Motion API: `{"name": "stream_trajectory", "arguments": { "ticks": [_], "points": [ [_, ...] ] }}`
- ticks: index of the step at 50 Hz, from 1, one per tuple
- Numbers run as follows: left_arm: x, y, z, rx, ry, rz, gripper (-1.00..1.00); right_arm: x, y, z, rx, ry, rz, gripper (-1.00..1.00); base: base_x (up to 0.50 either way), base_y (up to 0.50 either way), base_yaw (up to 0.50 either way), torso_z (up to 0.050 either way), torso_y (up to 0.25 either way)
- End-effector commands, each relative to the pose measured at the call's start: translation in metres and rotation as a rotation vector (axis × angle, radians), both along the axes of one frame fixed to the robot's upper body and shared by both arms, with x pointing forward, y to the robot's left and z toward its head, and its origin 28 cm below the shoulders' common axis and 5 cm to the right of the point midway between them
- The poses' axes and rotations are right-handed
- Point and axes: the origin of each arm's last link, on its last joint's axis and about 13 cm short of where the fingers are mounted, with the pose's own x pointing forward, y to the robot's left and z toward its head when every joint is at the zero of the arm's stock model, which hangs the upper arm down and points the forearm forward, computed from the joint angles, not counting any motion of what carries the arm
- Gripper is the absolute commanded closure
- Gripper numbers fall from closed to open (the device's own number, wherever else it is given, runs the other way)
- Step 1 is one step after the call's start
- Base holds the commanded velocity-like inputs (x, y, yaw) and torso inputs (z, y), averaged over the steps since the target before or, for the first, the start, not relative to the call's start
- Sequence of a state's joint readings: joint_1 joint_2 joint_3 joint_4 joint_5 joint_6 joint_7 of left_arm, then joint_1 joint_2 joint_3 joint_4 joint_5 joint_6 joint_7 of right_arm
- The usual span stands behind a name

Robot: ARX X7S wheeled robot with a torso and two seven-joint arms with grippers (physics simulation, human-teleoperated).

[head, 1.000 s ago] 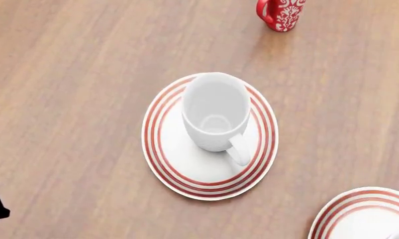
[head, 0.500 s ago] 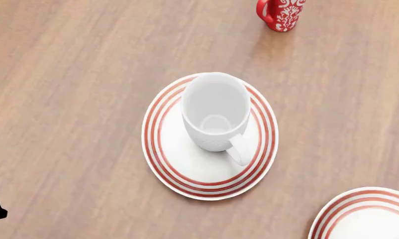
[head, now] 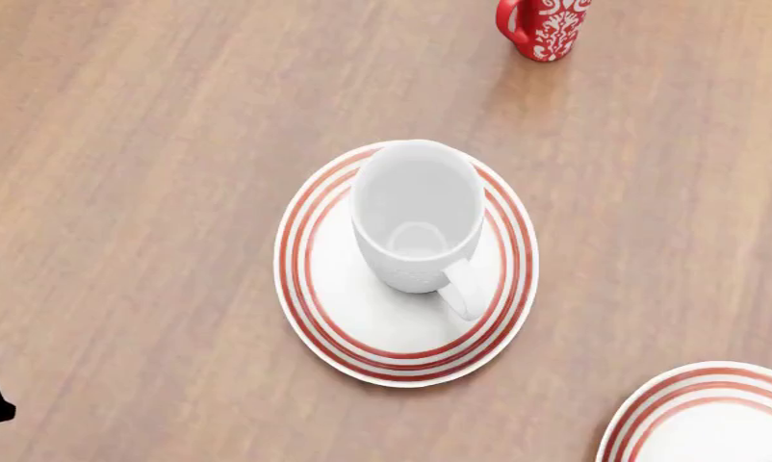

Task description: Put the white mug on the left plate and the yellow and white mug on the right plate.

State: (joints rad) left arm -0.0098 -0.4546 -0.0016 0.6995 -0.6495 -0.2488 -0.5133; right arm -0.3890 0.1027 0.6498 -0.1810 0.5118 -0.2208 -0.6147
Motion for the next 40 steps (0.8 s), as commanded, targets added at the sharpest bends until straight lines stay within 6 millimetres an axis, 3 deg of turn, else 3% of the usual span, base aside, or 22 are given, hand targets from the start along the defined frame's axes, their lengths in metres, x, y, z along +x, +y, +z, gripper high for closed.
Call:
{"name": "stream_trajectory", "arguments": {
  "ticks": [1,10,25,30,35,40],
  "points": [
    [0.001,0.0,0.0,-0.001,0.0,0.001,-1.0,-0.003,0.002,0.017,-0.027,-0.124,0.041,-1.0,0.0,0.0,0.0,0.0,0.0],
    [0.001,-0.001,0.0,0.001,0.0,-0.001,-1.0,0.011,0.006,0.038,-0.026,-0.178,0.051,-1.0,0.0,0.0,0.0,0.0,0.0],
    [0.001,0.004,0.0,-0.012,-0.013,-0.005,-1.0,0.084,0.019,0.067,0.012,-0.189,0.072,-1.0,0.0,0.0,0.0,0.0,0.0],
    [0.011,0.007,0.0,-0.004,-0.003,-0.04,-1.0,0.102,0.022,0.086,0.047,-0.219,0.052,-1.0,0.0,0.0,0.0,0.0,0.0],
    [0.034,0.006,0.026,0.078,-0.019,-0.056,-1.0,0.134,0.03,0.099,0.068,-0.215,0.053,-1.0,0.0,0.0,0.0,0.0,0.0],
    [0.063,0.001,0.036,0.135,0.003,-0.082,-1.0,0.163,0.036,0.105,0.063,-0.194,0.059,-1.0,0.0,0.0,0.0,0.0,0.0]
  ]
}}
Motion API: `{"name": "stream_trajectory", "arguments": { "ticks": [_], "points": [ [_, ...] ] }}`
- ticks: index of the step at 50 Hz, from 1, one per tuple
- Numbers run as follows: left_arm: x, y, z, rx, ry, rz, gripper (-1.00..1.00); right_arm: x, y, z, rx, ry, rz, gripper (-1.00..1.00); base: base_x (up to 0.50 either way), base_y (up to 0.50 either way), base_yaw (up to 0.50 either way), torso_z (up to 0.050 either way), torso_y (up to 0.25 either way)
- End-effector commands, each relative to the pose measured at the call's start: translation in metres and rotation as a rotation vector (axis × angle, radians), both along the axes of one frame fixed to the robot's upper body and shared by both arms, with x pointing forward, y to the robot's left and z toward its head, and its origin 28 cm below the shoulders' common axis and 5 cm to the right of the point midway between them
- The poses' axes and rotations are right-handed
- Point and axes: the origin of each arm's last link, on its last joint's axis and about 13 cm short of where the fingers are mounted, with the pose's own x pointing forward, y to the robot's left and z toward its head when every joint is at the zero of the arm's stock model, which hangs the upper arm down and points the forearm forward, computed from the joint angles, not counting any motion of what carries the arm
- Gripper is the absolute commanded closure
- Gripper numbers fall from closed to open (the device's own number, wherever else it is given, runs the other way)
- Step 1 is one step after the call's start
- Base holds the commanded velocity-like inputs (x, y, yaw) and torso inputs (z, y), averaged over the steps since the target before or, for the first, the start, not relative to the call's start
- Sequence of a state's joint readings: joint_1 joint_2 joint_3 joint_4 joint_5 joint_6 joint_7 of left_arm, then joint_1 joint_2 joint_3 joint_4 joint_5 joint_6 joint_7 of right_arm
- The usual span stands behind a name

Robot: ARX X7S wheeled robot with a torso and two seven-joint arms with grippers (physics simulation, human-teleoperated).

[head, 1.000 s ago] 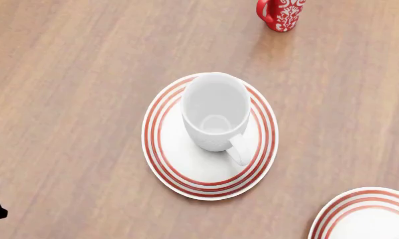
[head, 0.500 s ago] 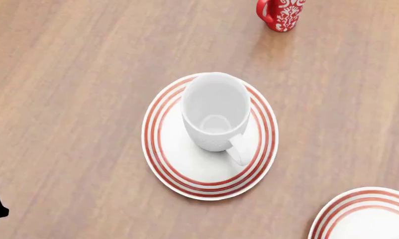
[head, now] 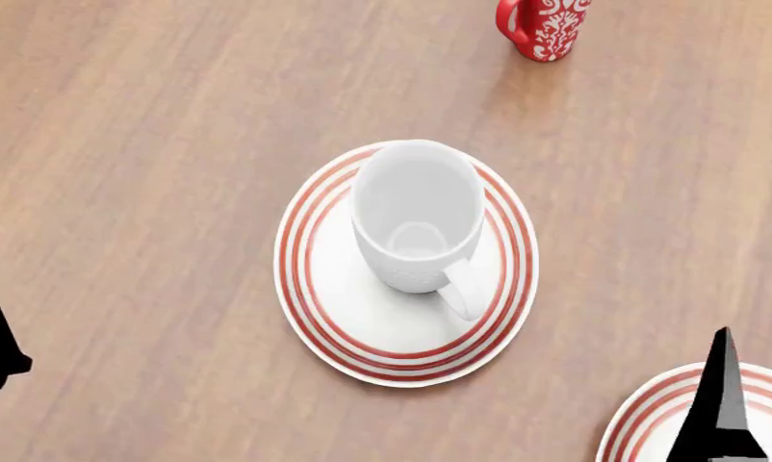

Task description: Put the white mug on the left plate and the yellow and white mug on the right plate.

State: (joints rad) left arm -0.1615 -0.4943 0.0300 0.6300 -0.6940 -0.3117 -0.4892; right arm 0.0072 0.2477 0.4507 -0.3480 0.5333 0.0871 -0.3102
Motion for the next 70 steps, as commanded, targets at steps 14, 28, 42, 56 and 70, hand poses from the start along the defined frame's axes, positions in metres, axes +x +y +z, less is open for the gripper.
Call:
{"name": "stream_trajectory", "arguments": {
  "ticks": [14,28,42,56,70],
  "points": [
    [0.112,-0.01,0.036,0.189,0.141,-0.025,-1.0,0.109,0.021,0.015,-0.016,0.073,-0.024,-1.0,0.0,0.0,0.0,0.0,0.0],
    [0.099,-0.016,0.079,0.212,0.061,-0.033,-1.0,0.084,0.027,0.033,-0.045,-0.069,-0.011,-1.0,0.0,0.0,0.0,0.0,0.0],
    [0.051,-0.01,0.131,0.207,-0.123,-0.051,-1.0,0.026,0.036,0.084,-0.053,-0.299,-0.018,-1.0,0.0,0.0,0.0,0.0,0.0],
    [0.007,-0.006,0.164,0.21,-0.304,-0.076,-1.0,-0.007,0.043,0.107,-0.062,-0.438,0.017,-1.0,0.0,0.0,0.0,0.0,0.0],
    [-0.002,-0.006,0.171,0.222,-0.36,-0.091,-1.0,-0.015,0.04,0.111,-0.065,-0.475,0.025,-1.0,0.0,0.0,0.0,0.0,0.0]
  ]
}}
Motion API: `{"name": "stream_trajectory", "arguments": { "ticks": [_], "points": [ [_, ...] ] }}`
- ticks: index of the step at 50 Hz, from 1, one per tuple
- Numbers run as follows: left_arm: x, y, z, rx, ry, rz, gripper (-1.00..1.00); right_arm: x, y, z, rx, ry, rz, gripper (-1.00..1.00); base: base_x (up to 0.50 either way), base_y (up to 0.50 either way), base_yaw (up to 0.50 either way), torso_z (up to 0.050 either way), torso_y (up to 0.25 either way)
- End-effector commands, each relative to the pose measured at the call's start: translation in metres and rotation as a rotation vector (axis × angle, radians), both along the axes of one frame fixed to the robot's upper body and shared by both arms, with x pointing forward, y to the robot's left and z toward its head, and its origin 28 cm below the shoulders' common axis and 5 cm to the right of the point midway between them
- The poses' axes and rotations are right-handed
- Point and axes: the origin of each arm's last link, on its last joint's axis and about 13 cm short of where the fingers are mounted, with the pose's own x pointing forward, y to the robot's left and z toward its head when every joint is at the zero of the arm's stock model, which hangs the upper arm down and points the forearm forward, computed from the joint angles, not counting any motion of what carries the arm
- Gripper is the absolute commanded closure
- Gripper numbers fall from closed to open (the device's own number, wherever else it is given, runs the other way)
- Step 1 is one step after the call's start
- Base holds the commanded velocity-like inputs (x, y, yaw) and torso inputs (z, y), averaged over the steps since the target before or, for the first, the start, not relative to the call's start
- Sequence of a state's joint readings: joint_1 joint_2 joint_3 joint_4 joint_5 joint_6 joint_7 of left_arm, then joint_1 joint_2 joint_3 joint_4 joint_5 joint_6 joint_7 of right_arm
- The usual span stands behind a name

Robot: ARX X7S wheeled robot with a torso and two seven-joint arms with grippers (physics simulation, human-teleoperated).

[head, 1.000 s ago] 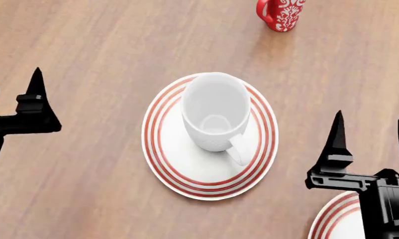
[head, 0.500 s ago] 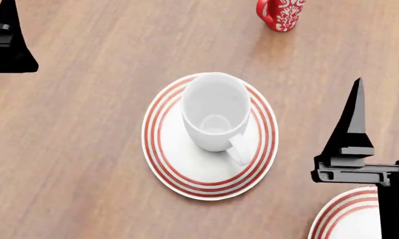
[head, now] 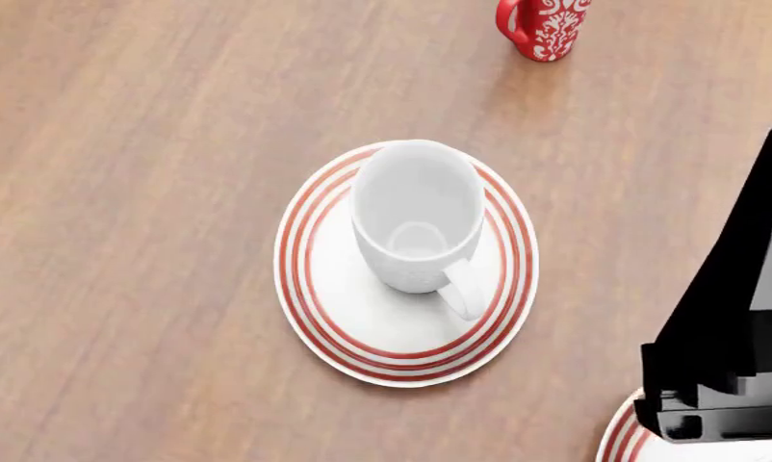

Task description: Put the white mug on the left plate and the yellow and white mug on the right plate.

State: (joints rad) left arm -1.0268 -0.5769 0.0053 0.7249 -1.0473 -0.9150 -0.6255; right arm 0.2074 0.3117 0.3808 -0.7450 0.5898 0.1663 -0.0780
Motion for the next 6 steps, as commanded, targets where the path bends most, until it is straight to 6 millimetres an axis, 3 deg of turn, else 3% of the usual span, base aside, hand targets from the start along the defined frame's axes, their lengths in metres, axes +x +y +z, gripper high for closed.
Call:
{"name": "stream_trajectory", "arguments": {
  "ticks": [1,6],
  "points": [
    [-0.0113,0.0008,0.0063,0.016,-0.054,-0.013,-1.0,-0.0101,0.0008,0.0047,-0.011,-0.039,0.01,-1.0,0.0,0.0,0.0,0.0,0.0],
    [-0.0111,0.0021,0.0075,0.014,-0.057,-0.008,-1.0,-0.0111,0.0012,0.0064,-0.016,-0.043,0.01,-1.0,0.0,0.0,0.0,0.0,0.0]
  ]
}}
